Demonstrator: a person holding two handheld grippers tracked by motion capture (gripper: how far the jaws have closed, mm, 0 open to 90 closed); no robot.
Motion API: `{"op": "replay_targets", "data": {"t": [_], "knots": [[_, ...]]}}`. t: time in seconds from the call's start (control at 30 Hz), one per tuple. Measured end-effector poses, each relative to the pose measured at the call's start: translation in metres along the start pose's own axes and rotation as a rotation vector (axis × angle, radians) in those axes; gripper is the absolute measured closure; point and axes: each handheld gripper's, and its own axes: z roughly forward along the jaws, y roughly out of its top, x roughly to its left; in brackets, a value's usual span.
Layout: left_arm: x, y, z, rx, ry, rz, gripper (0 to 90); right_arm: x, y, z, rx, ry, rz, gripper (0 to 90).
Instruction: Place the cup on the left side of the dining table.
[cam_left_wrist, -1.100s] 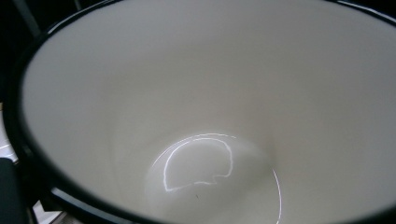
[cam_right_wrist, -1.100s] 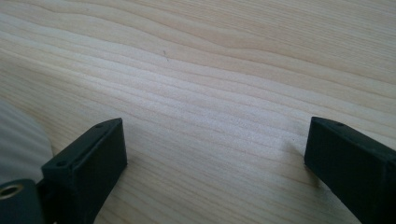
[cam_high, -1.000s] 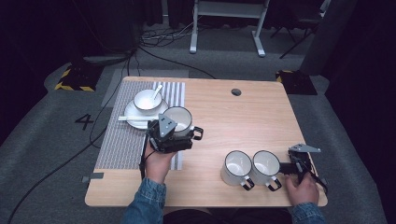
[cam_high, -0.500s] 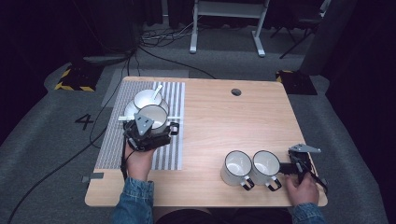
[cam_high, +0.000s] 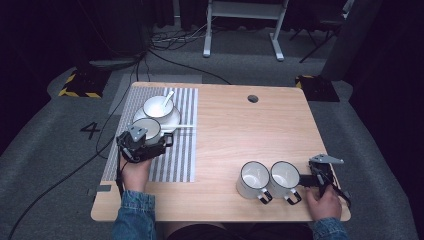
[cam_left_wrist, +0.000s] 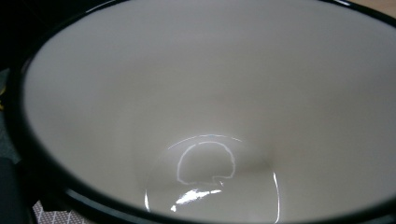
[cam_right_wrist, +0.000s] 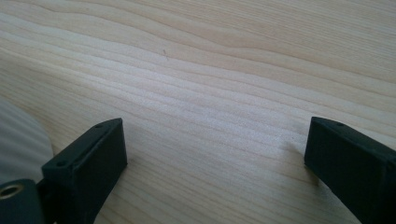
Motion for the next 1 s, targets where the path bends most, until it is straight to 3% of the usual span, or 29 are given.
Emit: {"op": "replay_targets", "data": {"t": [0.33,0.63,0.8,1.0], "knots": [[0.006,-0.013,0.027,0.106,-0.012,-0.025,2.8,0.0,0.0,0.0,0.001,0.0,0.002,5.7],[0.003,-0.017,0.036,0.138,-0.024,-0.012,2.7,0.0,0.0,0.0,0.001,0.0,0.002,5.7],[-0.002,-0.019,0.04,0.19,-0.025,0.02,2.7,0.0,0.0,0.0,0.0,0.0,0.001,5.7],[-0.003,-0.024,0.039,0.183,-0.024,0.021,2.7,0.0,0.0,0.0,0.0,0.0,0.0,5.7]]}}
